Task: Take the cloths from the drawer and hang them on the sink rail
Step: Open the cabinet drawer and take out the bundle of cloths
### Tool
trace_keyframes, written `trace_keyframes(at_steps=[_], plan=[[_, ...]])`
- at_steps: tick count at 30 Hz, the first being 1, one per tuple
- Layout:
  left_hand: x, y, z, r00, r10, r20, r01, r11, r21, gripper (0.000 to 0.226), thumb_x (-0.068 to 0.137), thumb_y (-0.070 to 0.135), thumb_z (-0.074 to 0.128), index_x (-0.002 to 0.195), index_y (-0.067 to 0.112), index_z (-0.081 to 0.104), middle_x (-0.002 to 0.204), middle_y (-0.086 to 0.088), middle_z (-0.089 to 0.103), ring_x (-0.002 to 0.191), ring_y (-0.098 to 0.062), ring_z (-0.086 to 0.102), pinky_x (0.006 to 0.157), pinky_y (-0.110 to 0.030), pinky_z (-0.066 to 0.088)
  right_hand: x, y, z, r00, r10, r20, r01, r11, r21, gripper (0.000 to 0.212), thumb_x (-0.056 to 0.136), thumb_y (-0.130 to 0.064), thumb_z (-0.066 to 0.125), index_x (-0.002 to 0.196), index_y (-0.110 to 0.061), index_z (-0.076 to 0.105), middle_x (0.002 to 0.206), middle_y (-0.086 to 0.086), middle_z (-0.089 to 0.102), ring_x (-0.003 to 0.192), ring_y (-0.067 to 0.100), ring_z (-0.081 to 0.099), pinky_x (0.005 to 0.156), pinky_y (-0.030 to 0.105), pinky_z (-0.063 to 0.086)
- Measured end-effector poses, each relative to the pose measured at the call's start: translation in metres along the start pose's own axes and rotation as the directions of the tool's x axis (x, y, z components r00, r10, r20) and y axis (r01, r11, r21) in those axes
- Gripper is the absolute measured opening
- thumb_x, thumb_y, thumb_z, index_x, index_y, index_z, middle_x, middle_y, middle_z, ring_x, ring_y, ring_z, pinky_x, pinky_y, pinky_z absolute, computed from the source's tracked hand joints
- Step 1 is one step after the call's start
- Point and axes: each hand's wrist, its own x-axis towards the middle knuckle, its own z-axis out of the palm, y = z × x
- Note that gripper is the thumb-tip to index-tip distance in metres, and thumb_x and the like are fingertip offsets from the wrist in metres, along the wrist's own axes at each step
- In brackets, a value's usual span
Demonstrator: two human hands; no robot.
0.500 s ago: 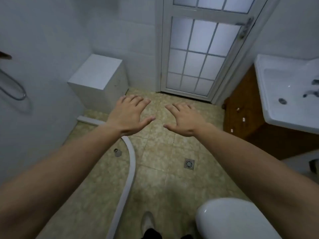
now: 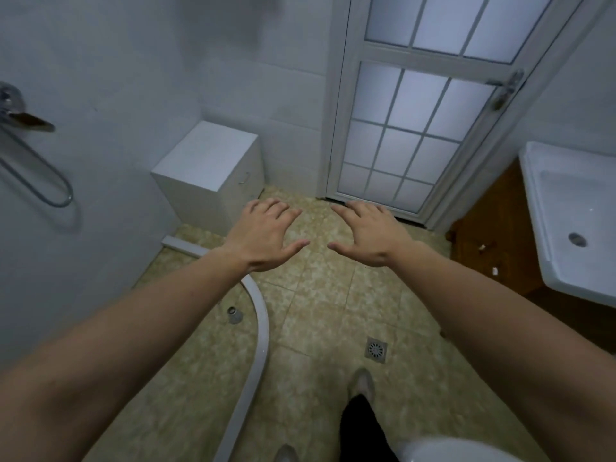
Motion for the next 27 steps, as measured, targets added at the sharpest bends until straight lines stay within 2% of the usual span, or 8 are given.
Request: trace_keyframes(at_steps=[6, 9, 14, 16, 21, 24, 27], plan=[[0.065, -0.021, 0.016, 0.994, -0.093, 0.049, 0.090, 0.994, 0.061, 0.082, 0.088, 0.078, 0.013, 0.144, 0.024, 0.040, 0.144, -0.004, 0.049, 0.136, -0.024, 0.037, 0.111, -0.047, 0.029, 0.081, 0.051, 0.007, 0.997, -0.082, 0.007, 0.082, 0.996, 0.015, 0.091, 0.080, -0.081, 0.031, 0.154, -0.030, 0.021, 0.157, 0.009, 0.033, 0.143, 0.028, 0.030, 0.114, 0.049, 0.025], [0.101, -0.031, 0.023, 0.982, -0.186, 0.045, 0.183, 0.981, 0.056, 0.081, 0.089, 0.076, 0.014, 0.145, 0.024, 0.040, 0.144, -0.004, 0.049, 0.136, -0.025, 0.037, 0.111, -0.047, 0.029, 0.131, 0.083, 0.009, 0.992, -0.126, 0.026, 0.127, 0.992, -0.014, 0.091, 0.079, -0.082, 0.029, 0.153, -0.029, 0.022, 0.155, 0.009, 0.035, 0.142, 0.028, 0.033, 0.113, 0.052, 0.027], [0.146, -0.040, 0.043, 0.938, -0.342, 0.063, 0.341, 0.940, 0.027, 0.083, 0.088, 0.079, 0.010, 0.146, 0.025, 0.037, 0.146, -0.005, 0.047, 0.137, -0.026, 0.036, 0.112, -0.049, 0.027, 0.199, 0.126, 0.018, 0.971, -0.213, 0.108, 0.215, 0.977, -0.007, 0.093, 0.078, -0.082, 0.026, 0.153, -0.029, 0.020, 0.156, 0.009, 0.034, 0.142, 0.028, 0.033, 0.114, 0.055, 0.023], [0.158, -0.046, 0.048, 0.912, -0.395, 0.110, 0.397, 0.918, 0.010, 0.085, 0.087, 0.080, 0.009, 0.147, 0.026, 0.034, 0.148, -0.006, 0.045, 0.138, -0.026, 0.034, 0.112, -0.050, 0.027, 0.230, 0.140, 0.020, 0.960, -0.245, 0.135, 0.249, 0.968, -0.012, 0.092, 0.079, -0.082, 0.027, 0.154, -0.028, 0.020, 0.156, 0.010, 0.033, 0.142, 0.029, 0.032, 0.114, 0.056, 0.023], [0.176, -0.090, 0.054, 0.858, -0.498, 0.129, 0.497, 0.867, 0.037, 0.086, 0.086, 0.080, 0.009, 0.147, 0.026, 0.035, 0.149, -0.007, 0.043, 0.139, -0.027, 0.032, 0.112, -0.051, 0.026, 0.307, 0.138, 0.027, 0.954, -0.266, 0.137, 0.265, 0.964, 0.026, 0.089, 0.082, -0.080, 0.029, 0.153, -0.027, 0.021, 0.156, 0.008, 0.033, 0.142, 0.030, 0.031, 0.115, 0.057, 0.021], [0.186, -0.128, 0.065, 0.812, -0.566, 0.141, 0.568, 0.823, 0.030, 0.084, 0.086, 0.081, 0.011, 0.145, 0.027, 0.036, 0.148, -0.007, 0.044, 0.138, -0.028, 0.033, 0.111, -0.053, 0.027, 0.351, 0.122, 0.035, 0.935, -0.325, 0.140, 0.324, 0.946, 0.032, 0.089, 0.083, -0.078, 0.029, 0.155, -0.027, 0.019, 0.157, 0.009, 0.032, 0.143, 0.030, 0.029, 0.116, 0.056, 0.021], [0.203, -0.167, 0.084, 0.796, -0.587, 0.145, 0.590, 0.807, 0.031, 0.085, 0.085, 0.082, 0.009, 0.145, 0.028, 0.036, 0.148, -0.007, 0.045, 0.138, -0.028, 0.034, 0.109, -0.052, 0.028, 0.399, 0.106, 0.037, 0.920, -0.366, 0.139, 0.364, 0.930, 0.043, 0.089, 0.082, -0.078, 0.030, 0.154, -0.026, 0.020, 0.155, 0.009, 0.034, 0.143, 0.029, 0.028, 0.116, 0.055, 0.021]])
